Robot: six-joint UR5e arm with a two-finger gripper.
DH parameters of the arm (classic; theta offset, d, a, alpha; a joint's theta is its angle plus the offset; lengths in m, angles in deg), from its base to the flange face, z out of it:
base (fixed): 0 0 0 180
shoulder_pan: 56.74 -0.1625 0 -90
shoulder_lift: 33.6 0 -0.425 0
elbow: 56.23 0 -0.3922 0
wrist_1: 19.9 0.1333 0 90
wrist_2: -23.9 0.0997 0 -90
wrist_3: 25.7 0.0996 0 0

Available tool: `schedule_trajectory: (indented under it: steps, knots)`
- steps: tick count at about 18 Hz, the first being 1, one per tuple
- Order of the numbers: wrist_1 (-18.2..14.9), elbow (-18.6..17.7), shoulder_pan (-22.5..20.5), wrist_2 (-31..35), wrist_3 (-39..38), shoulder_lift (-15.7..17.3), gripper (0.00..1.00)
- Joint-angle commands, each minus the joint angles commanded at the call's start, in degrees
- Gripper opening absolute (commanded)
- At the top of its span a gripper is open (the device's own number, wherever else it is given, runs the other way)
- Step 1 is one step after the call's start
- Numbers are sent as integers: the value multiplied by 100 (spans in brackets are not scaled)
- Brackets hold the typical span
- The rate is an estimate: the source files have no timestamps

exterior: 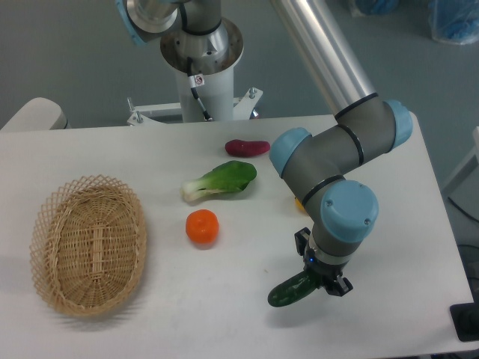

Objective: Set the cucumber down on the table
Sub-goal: 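Carry the green cucumber in the gripper and lower it toward the table beside the orange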

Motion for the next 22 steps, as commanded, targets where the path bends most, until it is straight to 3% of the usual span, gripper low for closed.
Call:
schedule_trajectory:
  steps: [8, 11, 13, 16, 19, 22]
  knots:
    - [-53, -114, 422, 18, -483, 44, 7]
    - [17, -386, 449, -70, -414, 70, 7]
    - [183, -422, 492, -149, -387, 27, 7]
    - [728, -466, 738, -132, -387, -158, 6]
    - [791, -475, 844, -158, -387, -193, 6]
    - [800, -746, 976, -158, -335, -80, 6]
